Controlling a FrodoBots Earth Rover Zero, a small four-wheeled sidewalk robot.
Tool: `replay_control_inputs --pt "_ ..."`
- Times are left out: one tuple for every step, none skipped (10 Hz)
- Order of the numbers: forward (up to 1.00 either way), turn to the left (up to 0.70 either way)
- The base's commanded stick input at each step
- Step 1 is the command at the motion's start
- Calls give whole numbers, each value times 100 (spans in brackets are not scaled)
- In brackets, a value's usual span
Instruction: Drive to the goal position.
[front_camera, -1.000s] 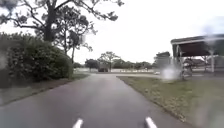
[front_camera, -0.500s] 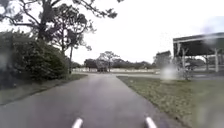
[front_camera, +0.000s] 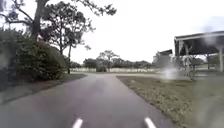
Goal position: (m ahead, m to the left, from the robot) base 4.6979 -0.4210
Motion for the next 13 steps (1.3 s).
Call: replay_control_inputs --pt "85 0" --pt "85 0" --pt "85 0" --pt "85 0" --pt "85 0" --pt "85 0" --pt "85 0" --pt "85 0" --pt "85 0" --pt "85 0" --pt "85 0" --pt "85 0" --pt "85 0"
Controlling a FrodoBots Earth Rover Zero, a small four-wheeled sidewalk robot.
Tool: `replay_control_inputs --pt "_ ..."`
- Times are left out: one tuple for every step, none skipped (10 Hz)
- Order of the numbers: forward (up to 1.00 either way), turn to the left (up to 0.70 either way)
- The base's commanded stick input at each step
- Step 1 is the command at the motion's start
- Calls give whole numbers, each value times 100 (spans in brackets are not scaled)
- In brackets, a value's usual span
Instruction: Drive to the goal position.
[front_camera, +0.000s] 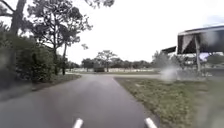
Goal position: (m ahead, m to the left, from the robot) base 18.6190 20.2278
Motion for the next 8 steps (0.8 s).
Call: replay_control_inputs --pt "85 0" --pt "85 4" --pt "85 18" --pt "85 32" --pt "85 34" --pt "85 34" --pt "85 34" --pt "85 34"
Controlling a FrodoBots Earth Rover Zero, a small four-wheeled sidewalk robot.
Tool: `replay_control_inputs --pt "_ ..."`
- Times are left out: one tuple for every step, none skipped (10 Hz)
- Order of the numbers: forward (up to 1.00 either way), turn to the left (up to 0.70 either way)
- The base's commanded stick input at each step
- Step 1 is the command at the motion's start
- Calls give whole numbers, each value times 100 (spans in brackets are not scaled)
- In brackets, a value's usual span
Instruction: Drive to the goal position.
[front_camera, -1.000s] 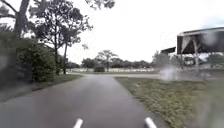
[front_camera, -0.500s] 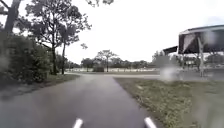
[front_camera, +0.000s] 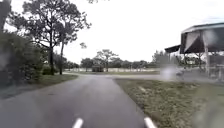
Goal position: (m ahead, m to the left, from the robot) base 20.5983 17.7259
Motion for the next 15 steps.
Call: replay_control_inputs --pt "85 34" --pt "85 0" --pt "85 0" --pt "85 0" --pt "85 10" --pt "85 33" --pt "85 34" --pt "85 34" --pt "85 34" --pt "85 12" --pt "85 0" --pt "85 0" --pt "85 0" --pt "85 0" --pt "85 0"
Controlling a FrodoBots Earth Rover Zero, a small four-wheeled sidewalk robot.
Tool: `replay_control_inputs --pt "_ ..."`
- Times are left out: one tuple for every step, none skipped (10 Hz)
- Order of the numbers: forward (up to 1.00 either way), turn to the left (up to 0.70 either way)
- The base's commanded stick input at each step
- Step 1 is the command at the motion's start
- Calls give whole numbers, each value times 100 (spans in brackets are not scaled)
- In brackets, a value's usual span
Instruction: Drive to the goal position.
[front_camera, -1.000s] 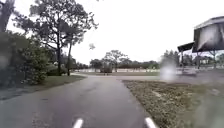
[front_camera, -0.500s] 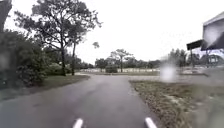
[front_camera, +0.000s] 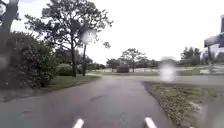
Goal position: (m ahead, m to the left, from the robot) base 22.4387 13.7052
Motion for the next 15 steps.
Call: replay_control_inputs --pt "85 0" --pt "85 0" --pt "85 0" --pt "85 0" --pt "85 0" --pt "85 0" --pt "85 0" --pt "85 0" --pt "85 0" --pt "85 0" --pt "85 0" --pt "85 0" --pt "85 0" --pt "85 0" --pt "85 0"
